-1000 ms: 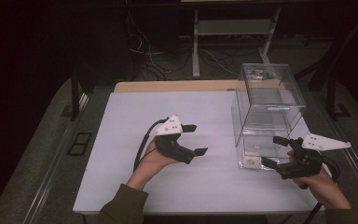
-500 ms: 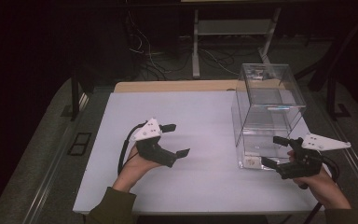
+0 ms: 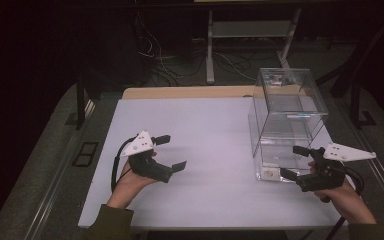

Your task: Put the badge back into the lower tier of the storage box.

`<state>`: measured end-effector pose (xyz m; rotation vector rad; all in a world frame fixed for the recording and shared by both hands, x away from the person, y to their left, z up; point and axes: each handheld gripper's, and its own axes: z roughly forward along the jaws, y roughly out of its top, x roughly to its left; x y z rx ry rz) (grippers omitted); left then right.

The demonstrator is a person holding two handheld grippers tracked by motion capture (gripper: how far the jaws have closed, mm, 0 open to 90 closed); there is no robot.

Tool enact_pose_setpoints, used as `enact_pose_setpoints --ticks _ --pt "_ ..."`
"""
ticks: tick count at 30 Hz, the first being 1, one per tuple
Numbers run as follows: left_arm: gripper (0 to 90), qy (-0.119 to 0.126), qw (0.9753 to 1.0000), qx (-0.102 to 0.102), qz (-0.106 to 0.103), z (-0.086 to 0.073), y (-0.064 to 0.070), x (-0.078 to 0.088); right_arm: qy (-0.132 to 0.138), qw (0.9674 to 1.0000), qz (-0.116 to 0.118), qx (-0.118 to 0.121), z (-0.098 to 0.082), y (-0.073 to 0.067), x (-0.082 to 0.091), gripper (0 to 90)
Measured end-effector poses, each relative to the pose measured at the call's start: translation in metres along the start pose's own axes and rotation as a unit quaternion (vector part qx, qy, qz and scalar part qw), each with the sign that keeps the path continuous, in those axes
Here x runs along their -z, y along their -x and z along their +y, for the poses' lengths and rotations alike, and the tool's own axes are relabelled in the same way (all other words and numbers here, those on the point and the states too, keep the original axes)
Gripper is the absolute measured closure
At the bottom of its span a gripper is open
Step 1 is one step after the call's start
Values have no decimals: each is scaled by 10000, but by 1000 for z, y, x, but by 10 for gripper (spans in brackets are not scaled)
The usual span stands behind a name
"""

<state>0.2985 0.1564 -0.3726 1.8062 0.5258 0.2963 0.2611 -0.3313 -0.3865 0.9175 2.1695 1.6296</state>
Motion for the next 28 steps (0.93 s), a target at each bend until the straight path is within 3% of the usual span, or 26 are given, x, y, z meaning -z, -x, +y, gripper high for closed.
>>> enact_pose_setpoints --ticks 20,28 --pt "0 48 9997 97 236 -21 -4 37 -8 10000 -23 13 0 0 0 38" --pt "0 47 9996 120 252 -24 -3 40 -15 10000 -37 14 0 0 -1 38"
